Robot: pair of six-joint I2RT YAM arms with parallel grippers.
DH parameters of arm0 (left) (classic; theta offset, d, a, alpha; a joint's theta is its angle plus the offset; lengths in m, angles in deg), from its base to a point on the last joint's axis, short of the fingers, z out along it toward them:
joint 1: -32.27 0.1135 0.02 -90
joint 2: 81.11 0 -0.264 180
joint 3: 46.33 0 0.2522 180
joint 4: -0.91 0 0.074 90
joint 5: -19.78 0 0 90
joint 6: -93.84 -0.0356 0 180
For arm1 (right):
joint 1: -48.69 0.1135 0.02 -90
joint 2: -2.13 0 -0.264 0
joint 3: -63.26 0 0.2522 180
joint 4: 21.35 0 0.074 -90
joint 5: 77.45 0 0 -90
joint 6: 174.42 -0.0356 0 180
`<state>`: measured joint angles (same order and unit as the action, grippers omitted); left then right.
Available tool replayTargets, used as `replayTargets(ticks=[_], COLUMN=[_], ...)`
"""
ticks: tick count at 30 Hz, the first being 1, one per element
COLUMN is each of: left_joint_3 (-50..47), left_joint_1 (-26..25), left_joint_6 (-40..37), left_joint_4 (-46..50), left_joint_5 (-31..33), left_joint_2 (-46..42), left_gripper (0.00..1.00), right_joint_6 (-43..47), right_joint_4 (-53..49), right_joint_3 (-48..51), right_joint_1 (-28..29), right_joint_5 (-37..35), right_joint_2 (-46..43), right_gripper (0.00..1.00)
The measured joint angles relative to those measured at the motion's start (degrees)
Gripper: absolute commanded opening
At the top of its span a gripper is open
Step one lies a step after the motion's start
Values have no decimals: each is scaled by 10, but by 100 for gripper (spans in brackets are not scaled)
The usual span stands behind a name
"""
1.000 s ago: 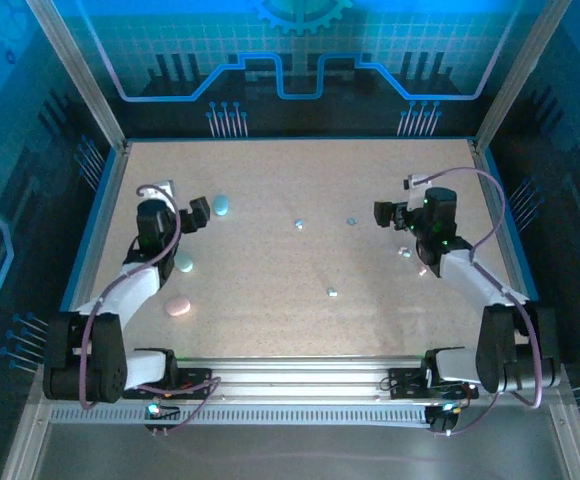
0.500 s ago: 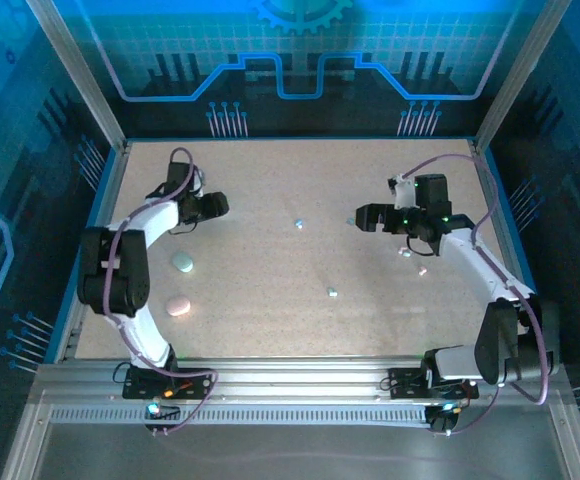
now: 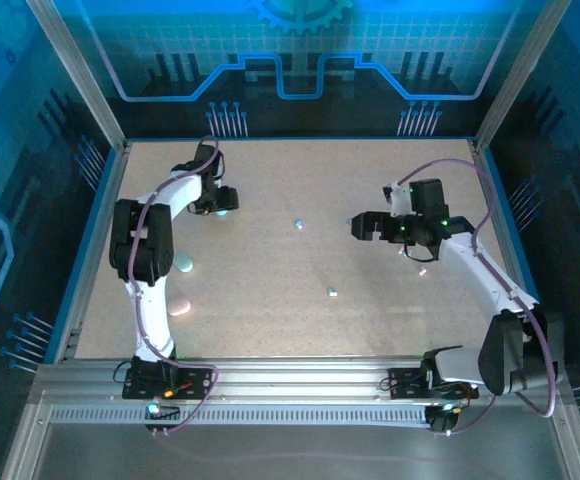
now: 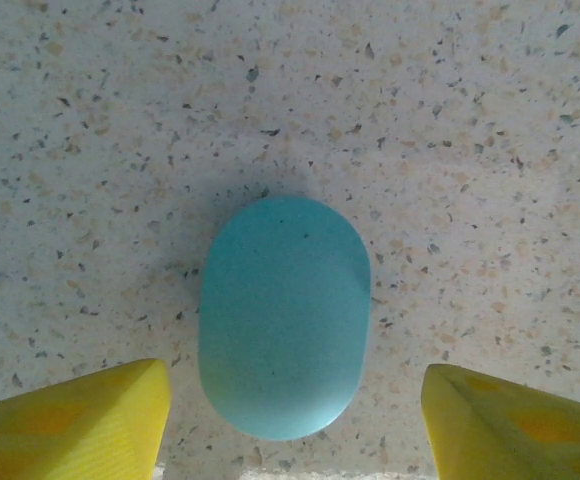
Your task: Insert the wireless bluetooth earbuds into the charging case
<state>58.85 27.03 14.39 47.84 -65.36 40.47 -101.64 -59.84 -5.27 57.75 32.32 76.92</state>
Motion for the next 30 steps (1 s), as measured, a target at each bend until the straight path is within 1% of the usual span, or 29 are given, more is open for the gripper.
replayTargets(ticks=[4,9,18,24,27,30], left_joint_3=[38,75,94,94,53,-28], left_joint_1=[-4,-7,-12,-22,-40,-73], left_joint_6=[-6,-19,-44,-73,-101,-128], left_joint_4=[24,49,71,70,44,19], left_joint_5=[12,20,24,23,8,-31], left_joint_2=[31,60,72,71,48,-8], left_gripper=[60,55,40,37,36,32], right_joint_6=[-4,-8,-13,-21,-28,-41], right_joint_4=[-7,-11,-18,-19,-18,-18], right_joint_3=[0,4,6,20,26,28], right_joint_1=[0,0,0,0,0,0], right_joint_5=[-2,-6,-13,-13,-13,-11], right_joint_2=[-3,-6,-10,-18,-24,-27], right_gripper=[100,100,100,100,100,100])
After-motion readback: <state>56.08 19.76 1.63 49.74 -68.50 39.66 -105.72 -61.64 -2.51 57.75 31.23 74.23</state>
